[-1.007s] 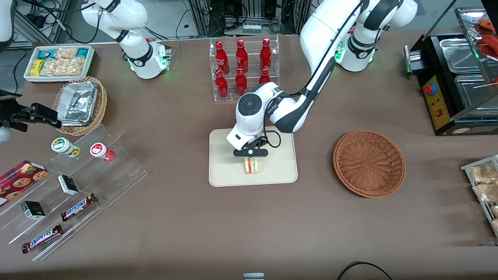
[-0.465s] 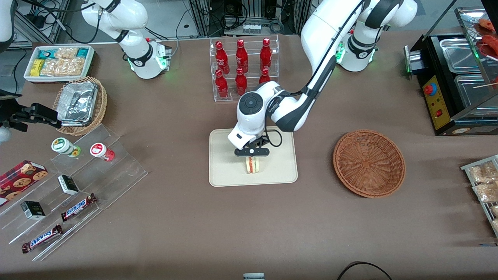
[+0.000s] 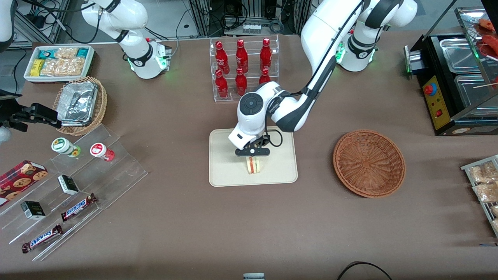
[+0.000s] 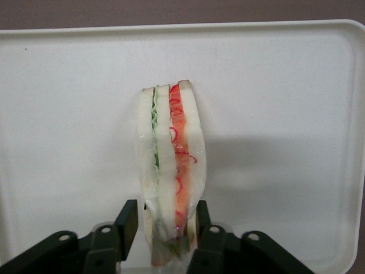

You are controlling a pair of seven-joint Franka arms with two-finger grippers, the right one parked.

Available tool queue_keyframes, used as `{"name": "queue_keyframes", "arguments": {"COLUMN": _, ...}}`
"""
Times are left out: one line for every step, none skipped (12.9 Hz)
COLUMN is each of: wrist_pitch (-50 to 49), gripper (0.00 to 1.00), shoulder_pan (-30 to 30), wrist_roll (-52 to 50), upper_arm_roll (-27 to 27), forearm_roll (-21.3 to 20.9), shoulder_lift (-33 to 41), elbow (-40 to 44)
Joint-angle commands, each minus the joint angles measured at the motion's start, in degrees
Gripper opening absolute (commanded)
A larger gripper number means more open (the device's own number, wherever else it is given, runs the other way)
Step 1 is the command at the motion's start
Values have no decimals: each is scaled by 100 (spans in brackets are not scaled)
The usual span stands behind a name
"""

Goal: Place sandwich from basket to tray
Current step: 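Lower the sandwich upright onto the tray center, then open the left gripper and raise it off the sandwich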

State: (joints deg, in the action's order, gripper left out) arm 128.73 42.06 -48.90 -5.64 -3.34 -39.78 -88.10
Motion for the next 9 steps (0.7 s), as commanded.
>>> {"name": "queue_keyframes", "arguments": {"wrist_pitch": 38, "gripper": 100, "shoulder_pan": 65, "wrist_roll": -102, "upper_arm_roll": 63, "forearm_roll": -61, "shoulder_lift": 190, "elbow": -85}}
{"name": "queue_keyframes", "arguments": {"wrist_pitch": -6, "gripper": 100, "shoulder_pan": 39, "wrist_roll": -94, "upper_arm_roll": 63, "forearm_roll": -61, "shoulder_lift": 286, "elbow": -76}}
{"name": "queue_keyframes", "arguments": {"wrist_pitch": -198, "gripper": 100, "shoulder_pan": 39, "wrist_roll": -85, "upper_arm_roll": 63, "forearm_roll": -61, "shoulder_lift": 435, "elbow": -50}}
{"name": "queue_keyframes", "arguments": {"wrist_pitch": -391, "gripper": 100, "shoulder_pan": 56, "wrist_roll": -59, "upper_arm_roll": 63, "forearm_roll": -61, "shoulder_lift": 532, "elbow": 29}}
{"name": "queue_keyframes", "arguments": {"wrist_pitch": -567, "gripper": 100, "shoulder_pan": 39, "wrist_roll": -32, "upper_arm_roll": 72, "forearm_roll": -70, "shoulder_lift": 620, "elbow": 82}}
{"name": "queue_keyframes", "arguments": {"wrist_pitch": -716, "gripper": 100, "shoulder_pan": -13, "wrist_roll": 12, "upper_arm_roll": 81, "forearm_roll": -70, "shoulder_lift": 795, "elbow": 73}}
{"name": "queue_keyframes", "arguments": {"wrist_pitch": -814, "gripper": 100, "shoulder_pan": -75, "wrist_roll": 290, "upper_arm_roll": 98, "forearm_roll": -70, "shoulder_lift": 919, "elbow": 65}}
{"name": "queue_keyframes", "arguments": {"wrist_pitch": -980, "gripper": 100, "shoulder_pan": -154, "wrist_roll": 746, "upper_arm_roll": 116, "forearm_roll": -70, "shoulder_lift": 1059, "elbow": 73}}
{"name": "queue_keyframes", "arguments": {"wrist_pitch": -1208, "gripper": 100, "shoulder_pan": -320, "wrist_roll": 1116, "upper_arm_roll": 125, "forearm_roll": -61, "shoulder_lift": 1208, "elbow": 73}}
